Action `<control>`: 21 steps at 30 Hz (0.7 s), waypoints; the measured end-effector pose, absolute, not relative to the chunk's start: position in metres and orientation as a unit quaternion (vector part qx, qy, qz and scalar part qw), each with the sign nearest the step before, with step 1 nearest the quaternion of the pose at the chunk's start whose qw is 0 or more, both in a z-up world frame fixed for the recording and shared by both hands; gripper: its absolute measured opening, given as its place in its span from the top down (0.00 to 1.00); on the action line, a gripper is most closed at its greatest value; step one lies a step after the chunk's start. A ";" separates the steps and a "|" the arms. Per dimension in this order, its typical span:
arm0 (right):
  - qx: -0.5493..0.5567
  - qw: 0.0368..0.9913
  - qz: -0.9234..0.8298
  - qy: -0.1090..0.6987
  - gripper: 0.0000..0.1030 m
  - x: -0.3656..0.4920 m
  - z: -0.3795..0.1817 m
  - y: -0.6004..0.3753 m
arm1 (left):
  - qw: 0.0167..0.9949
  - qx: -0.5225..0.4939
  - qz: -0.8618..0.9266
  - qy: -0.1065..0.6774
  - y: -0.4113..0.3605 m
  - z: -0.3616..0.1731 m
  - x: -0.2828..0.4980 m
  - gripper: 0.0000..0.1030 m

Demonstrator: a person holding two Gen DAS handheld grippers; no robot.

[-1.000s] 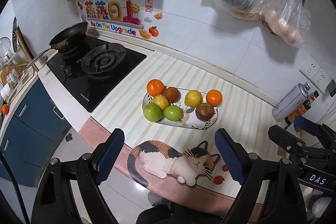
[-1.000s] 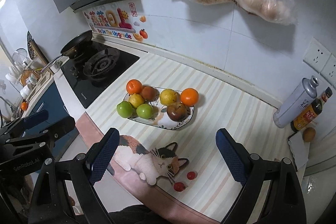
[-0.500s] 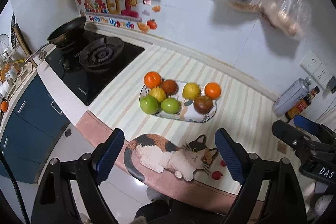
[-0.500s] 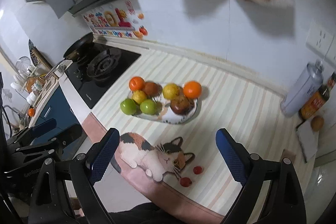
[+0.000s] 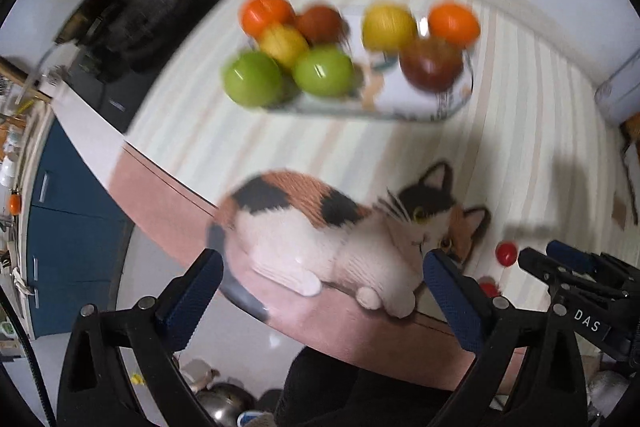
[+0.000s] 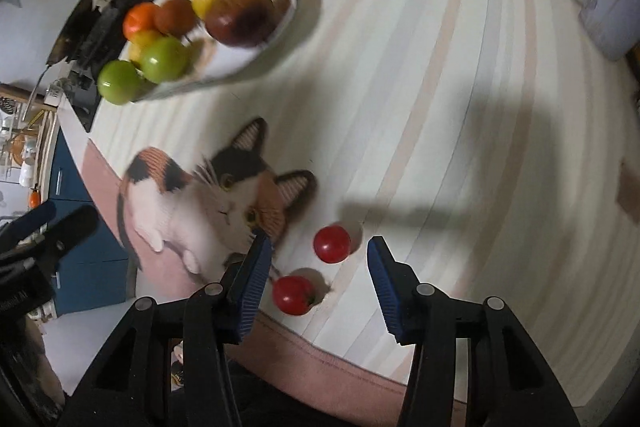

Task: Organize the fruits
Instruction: 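Grasp a red cherry tomato with the left tool while the right grasps the other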

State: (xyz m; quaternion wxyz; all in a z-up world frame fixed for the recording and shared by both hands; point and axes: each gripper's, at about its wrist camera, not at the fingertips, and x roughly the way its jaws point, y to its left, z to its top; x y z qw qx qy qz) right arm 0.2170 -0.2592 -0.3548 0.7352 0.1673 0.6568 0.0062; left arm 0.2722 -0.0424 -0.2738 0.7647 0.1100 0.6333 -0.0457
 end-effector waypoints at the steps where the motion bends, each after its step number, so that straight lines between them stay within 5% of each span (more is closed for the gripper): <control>1: 0.169 0.733 0.007 0.659 0.49 0.218 -0.361 -0.259 | 0.759 0.113 -0.049 0.639 -0.046 -0.282 0.272 0.01; 3: 0.162 0.729 0.002 0.666 0.50 0.219 -0.375 -0.256 | 0.748 0.122 -0.054 0.650 -0.054 -0.295 0.271 0.01; 5: 0.160 0.723 0.010 0.672 0.68 0.221 -0.387 -0.253 | 0.742 0.124 -0.060 0.656 -0.060 -0.302 0.269 0.01; 7: 0.153 0.731 0.014 0.665 0.74 0.219 -0.388 -0.251 | 0.738 0.125 -0.067 0.660 -0.064 -0.306 0.269 0.01; 17: 0.188 0.743 -0.033 0.642 0.74 0.191 -0.357 -0.298 | 0.694 0.128 -0.180 0.685 -0.123 -0.318 0.247 0.01; 21: 0.199 0.739 -0.053 0.642 0.74 0.179 -0.355 -0.317 | 0.657 0.131 -0.225 0.707 -0.149 -0.339 0.234 0.16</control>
